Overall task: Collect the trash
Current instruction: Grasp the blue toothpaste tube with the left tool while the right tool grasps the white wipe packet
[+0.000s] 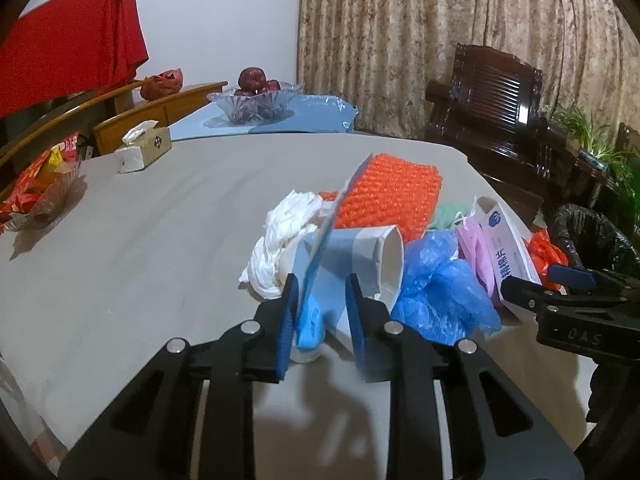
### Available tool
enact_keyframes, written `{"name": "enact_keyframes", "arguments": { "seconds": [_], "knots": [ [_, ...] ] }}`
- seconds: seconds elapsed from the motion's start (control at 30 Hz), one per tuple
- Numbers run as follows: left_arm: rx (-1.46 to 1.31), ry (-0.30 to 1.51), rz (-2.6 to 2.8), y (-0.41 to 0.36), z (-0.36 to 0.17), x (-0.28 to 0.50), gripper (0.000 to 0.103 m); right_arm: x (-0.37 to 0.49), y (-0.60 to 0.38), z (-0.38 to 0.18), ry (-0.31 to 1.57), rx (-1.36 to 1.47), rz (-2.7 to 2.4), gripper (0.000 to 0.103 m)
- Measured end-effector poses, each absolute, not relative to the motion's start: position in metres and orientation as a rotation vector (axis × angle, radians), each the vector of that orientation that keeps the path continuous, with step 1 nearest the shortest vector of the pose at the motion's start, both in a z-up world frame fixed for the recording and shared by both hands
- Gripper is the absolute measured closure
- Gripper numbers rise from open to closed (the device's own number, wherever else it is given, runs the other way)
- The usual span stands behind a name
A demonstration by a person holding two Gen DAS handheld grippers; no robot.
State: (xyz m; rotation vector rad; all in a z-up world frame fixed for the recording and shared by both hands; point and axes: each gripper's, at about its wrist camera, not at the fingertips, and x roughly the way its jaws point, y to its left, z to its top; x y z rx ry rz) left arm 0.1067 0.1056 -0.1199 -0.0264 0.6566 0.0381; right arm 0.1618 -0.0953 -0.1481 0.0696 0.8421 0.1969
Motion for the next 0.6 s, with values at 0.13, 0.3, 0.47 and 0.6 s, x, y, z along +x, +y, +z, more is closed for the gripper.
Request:
{"name": "enact_keyframes", "arguments": {
  "seconds": [0.13, 0.3, 0.47, 0.6],
  "knots": [
    [-0.029, 0.672, 0.046, 0.105, -0.124, 0.106, 0.081, 0.166, -0.095, -0.148, 0.853, 0.088, 0.195, 0.022],
    [-0.032, 0.678, 0.045, 0.105, -0.124, 0.106, 0.085, 0.174, -0.093, -0.149, 0.879, 0.115, 0.219, 0.032],
    [-0.054, 0.679, 0.026, 0.109, -0.122, 0.107, 0.095, 0.171, -0.095, -0.148, 0.889, 0.14, 0.263, 0.041],
    [-0.05, 0.681, 0.032, 0.109, -0.119, 0.107, 0.098, 0.163, -0.095, -0.139, 0.861, 0.127, 0.294, 0.042]
  ]
}}
